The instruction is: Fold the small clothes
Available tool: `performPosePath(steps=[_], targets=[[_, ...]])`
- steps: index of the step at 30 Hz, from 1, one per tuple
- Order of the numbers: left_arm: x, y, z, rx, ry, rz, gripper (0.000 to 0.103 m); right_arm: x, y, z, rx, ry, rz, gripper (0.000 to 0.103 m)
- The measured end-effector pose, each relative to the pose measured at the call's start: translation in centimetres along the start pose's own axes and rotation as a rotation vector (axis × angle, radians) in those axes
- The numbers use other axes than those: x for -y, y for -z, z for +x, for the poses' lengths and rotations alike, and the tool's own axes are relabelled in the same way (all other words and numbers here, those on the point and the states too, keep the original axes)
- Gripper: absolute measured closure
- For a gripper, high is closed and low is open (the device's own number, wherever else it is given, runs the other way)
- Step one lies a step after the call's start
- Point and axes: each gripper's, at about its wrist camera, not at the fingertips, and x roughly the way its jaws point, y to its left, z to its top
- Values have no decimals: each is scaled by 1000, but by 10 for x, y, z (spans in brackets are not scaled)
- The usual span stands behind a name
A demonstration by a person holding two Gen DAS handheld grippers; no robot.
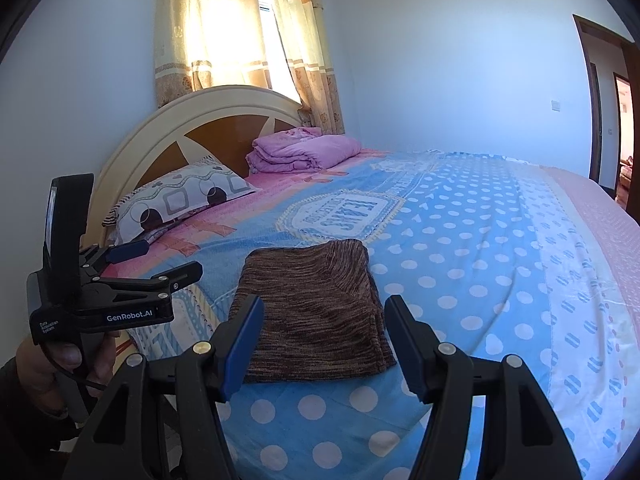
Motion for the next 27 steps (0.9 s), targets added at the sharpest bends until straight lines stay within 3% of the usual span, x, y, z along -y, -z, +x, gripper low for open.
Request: performPosePath(steps=[15, 27], targets=[[0, 0, 2, -19, 19, -2, 0, -5, -2, 0, 12, -12, -14, 39], [-13, -8, -7, 23, 2, -36, 0, -10, -3, -5, 49, -8, -37, 39]])
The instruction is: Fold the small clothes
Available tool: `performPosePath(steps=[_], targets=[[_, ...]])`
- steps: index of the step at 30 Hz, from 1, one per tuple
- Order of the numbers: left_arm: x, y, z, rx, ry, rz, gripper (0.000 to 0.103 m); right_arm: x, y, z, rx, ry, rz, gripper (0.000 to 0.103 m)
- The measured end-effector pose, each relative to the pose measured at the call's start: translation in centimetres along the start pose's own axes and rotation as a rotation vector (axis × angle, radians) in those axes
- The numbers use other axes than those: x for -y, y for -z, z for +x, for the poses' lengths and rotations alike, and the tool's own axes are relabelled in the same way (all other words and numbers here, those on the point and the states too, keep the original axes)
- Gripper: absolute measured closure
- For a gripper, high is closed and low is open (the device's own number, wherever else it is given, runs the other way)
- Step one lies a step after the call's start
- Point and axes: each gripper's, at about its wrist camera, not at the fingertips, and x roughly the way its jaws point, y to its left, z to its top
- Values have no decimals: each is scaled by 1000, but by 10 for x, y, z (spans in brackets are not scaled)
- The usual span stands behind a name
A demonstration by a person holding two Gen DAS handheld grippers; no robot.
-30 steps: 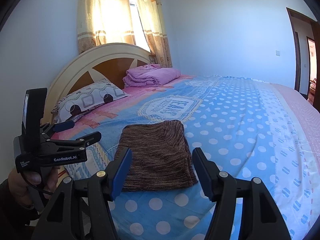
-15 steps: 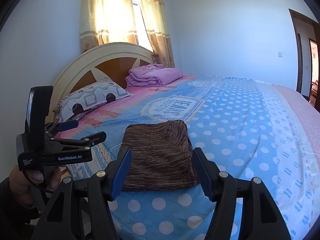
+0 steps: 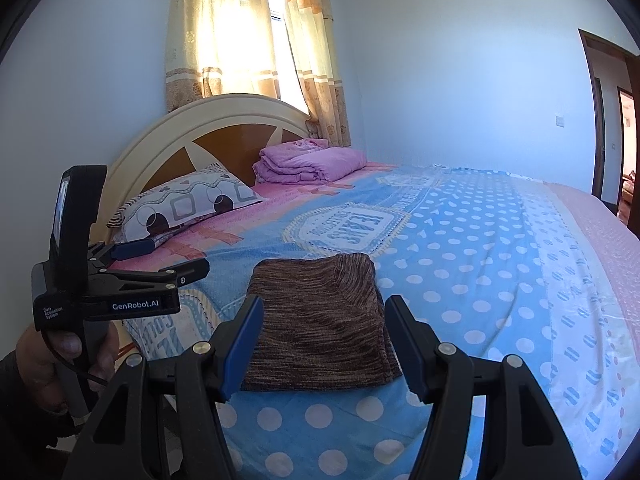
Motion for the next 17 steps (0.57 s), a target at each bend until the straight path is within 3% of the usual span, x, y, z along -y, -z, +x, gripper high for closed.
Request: performPosePath(steps=[17], targets=[[-11, 3, 10, -19, -48, -5, 0, -5, 4, 0, -10, -15, -18, 39]])
